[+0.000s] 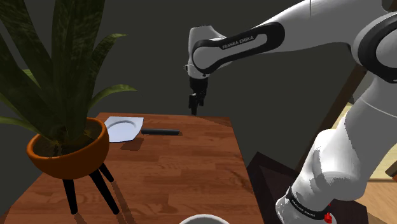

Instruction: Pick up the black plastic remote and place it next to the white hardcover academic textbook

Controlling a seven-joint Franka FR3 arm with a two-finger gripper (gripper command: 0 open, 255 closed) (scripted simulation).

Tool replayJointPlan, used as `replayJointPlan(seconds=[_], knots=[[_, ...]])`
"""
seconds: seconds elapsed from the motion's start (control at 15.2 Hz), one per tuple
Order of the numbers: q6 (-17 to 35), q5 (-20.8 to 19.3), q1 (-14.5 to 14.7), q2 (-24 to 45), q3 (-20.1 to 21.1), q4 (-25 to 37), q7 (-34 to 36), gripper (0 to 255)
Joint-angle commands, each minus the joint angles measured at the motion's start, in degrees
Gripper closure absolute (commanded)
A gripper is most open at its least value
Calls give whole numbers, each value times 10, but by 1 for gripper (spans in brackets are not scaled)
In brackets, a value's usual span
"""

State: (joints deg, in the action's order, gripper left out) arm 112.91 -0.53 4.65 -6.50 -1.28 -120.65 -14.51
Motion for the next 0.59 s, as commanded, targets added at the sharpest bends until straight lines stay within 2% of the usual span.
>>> replayJointPlan(seconds=[0.0,0.53], knots=[[16,7,4,45,1,28,-22,0],[40,31,12,218,17,170,-99,0]])
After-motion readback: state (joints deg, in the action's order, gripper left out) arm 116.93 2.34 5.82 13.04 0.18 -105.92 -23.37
